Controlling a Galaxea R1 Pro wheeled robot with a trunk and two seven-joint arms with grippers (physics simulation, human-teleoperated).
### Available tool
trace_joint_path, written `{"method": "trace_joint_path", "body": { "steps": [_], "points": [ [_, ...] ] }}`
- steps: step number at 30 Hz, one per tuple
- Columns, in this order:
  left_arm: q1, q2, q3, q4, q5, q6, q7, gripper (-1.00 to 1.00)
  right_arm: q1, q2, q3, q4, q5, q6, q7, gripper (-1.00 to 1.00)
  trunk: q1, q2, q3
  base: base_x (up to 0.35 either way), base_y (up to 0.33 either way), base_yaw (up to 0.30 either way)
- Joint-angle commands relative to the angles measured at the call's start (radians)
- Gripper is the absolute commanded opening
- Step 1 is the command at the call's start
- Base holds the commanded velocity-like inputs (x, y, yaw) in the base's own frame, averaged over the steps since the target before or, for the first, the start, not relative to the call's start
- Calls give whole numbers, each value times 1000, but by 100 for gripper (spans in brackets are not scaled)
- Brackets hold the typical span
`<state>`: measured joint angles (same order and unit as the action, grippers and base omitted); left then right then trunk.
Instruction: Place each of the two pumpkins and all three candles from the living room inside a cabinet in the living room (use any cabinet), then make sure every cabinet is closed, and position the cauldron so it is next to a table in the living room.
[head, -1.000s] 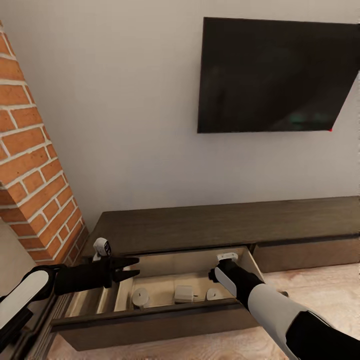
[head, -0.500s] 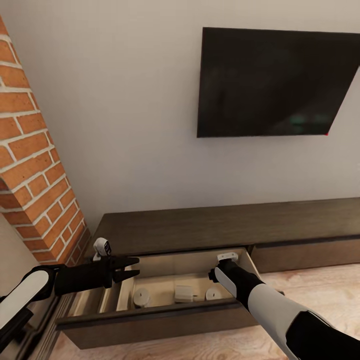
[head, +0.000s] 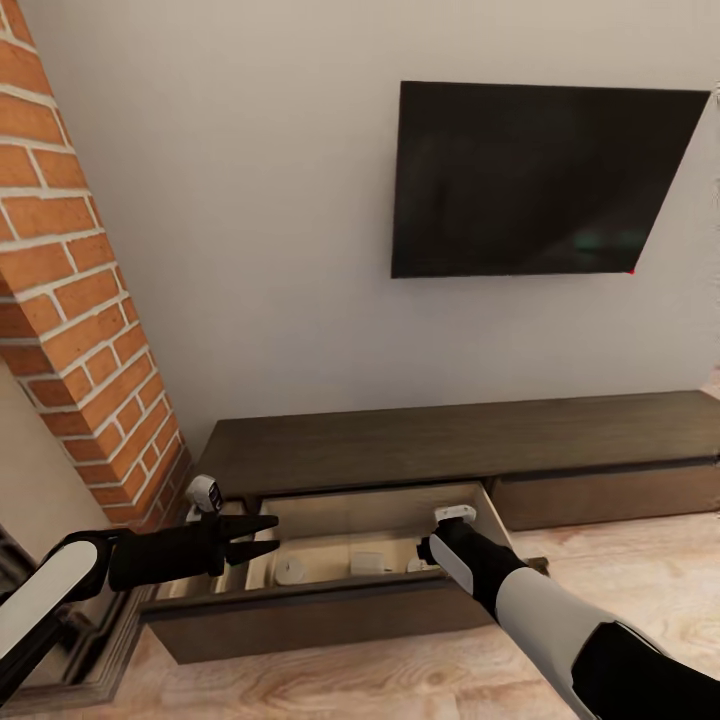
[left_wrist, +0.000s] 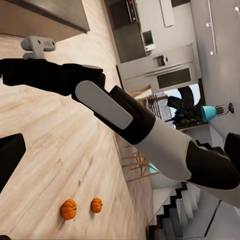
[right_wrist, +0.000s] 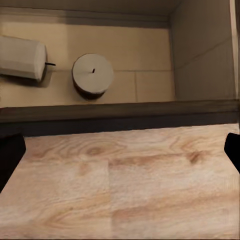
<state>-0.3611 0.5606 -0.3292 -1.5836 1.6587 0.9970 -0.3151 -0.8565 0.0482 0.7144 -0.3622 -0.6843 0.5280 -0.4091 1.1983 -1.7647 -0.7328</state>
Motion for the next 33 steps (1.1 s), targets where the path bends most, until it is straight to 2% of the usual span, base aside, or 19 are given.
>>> {"method": "trace_joint_path", "body": {
  "steps": [1,9,15,19,21,24,26,29,30,31,32,33],
  "points": [
    [-1,1,-1,1,-7,0,-9,100,-1,-1,9,-1,-11,3,-8,100,-5,7,2,-343,0,0],
    [-1,1,3,1,-11,-1,-5,100,-1,0,8,-1,-11,3,-8,100,-35,63,27,-334,0,0],
    [-2,0,6,1,-16,-3,6,100,-1,-1,9,-1,-11,3,-8,100,-58,105,46,-200,0,0],
    [-2,-2,8,1,-19,-5,60,100,-1,0,9,-1,-11,2,-8,100,-74,133,59,-171,0,0],
    [-2,-7,6,1,-19,-6,112,100,-1,0,9,-1,-11,-2,-7,100,-81,147,65,-280,0,0],
    [-2,-23,3,3,-19,-9,237,100,-1,0,11,-1,-9,-27,-4,100,-93,168,74,-329,0,0],
    [-2,-50,3,10,-19,-10,320,100,-1,-2,11,-1,-8,-33,-3,100,-100,182,81,-341,0,0],
    [-2,-82,2,12,-19,-10,403,100,-1,-5,11,-1,-9,-39,-2,100,-100,182,81,-300,0,0],
    [-2,-106,-4,19,-19,-11,469,100,-1,-7,10,-1,-9,-41,-2,100,-100,182,81,-204,0,0],
    [-2,-120,-16,33,-21,-12,512,100,-1,-8,9,-1,-9,-43,-2,100,-100,182,81,-177,0,0],
    [-2,-142,-44,69,-25,-14,575,100,-1,-9,8,-1,-9,-48,-2,100,-100,182,81,-216,0,0],
    [-2,-157,-62,89,-36,-14,612,100,-1,-9,7,-1,-10,-52,-2,100,-100,182,81,-264,0,0]
  ]
}}
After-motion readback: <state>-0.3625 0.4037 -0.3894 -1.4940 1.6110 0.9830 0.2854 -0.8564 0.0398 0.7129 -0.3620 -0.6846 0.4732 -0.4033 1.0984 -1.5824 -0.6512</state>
